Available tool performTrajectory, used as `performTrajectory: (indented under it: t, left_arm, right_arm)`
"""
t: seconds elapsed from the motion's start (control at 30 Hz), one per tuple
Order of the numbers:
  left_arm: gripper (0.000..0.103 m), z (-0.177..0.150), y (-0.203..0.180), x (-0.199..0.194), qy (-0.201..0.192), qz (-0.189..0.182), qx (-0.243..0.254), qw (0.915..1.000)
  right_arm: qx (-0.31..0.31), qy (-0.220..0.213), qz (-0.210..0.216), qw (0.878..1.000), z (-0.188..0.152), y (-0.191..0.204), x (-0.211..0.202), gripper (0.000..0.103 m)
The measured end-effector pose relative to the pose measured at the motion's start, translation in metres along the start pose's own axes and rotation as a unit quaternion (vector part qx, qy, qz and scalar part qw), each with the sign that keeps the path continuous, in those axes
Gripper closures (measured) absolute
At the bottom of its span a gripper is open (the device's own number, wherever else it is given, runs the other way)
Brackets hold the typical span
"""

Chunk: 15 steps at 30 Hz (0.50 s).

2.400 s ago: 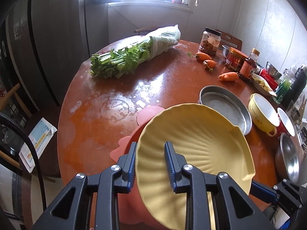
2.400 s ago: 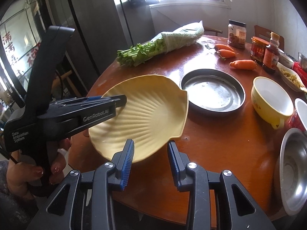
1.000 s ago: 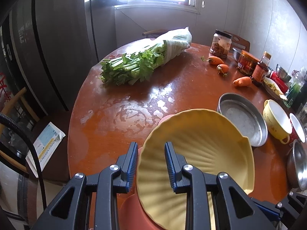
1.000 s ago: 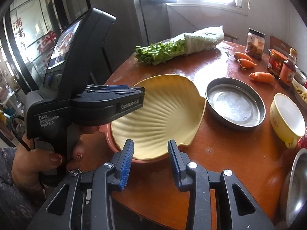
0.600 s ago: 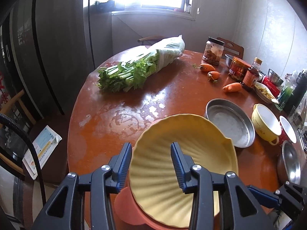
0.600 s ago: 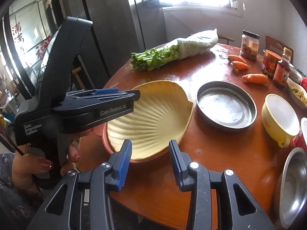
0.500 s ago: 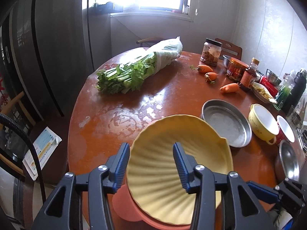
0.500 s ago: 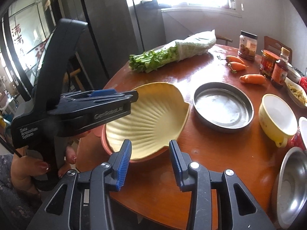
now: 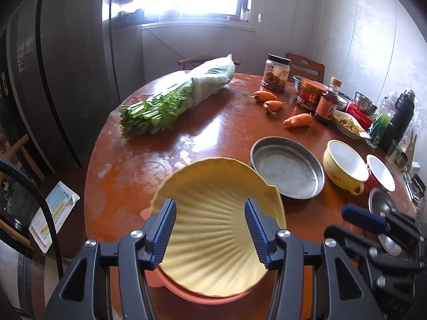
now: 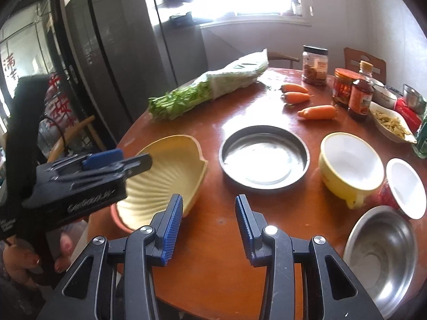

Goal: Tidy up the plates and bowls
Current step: 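Open the left tool to release the shell plate and withdraw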

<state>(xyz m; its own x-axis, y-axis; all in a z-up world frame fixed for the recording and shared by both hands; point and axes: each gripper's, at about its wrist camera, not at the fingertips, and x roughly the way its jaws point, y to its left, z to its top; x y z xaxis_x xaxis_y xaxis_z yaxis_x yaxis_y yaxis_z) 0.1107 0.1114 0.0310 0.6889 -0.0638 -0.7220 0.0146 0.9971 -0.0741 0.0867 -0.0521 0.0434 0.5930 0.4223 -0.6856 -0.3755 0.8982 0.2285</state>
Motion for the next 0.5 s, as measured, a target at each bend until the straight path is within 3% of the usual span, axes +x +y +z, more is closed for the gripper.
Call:
performTrajectory:
  t: [0.5]
  left_arm:
    - [0.046,-0.005,-0.013,0.01,0.019,-0.013,0.012,0.9997]
  right_arm:
    - [0.005,0.05,-0.032,0.998,0.033,-0.03,0.067,0.061]
